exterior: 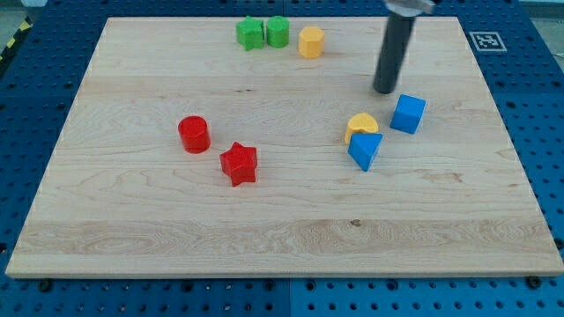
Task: Place the yellow heart bottom of the green circle
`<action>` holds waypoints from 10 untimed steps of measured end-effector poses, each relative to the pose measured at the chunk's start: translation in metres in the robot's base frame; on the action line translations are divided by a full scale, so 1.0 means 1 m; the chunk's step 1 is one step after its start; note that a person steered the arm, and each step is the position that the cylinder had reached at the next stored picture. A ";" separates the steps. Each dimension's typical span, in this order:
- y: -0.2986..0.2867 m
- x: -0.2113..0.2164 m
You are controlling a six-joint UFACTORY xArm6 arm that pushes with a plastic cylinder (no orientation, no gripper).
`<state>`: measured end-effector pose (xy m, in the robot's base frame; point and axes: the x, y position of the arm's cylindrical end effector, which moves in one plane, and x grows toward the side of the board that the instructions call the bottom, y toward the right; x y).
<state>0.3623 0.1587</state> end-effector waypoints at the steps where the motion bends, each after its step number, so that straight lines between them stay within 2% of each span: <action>1: 0.006 0.018; 2: 0.007 0.039; 4: 0.014 0.113; 5: 0.008 0.115; 7: -0.062 0.109; 10: -0.077 0.096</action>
<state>0.4579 0.0817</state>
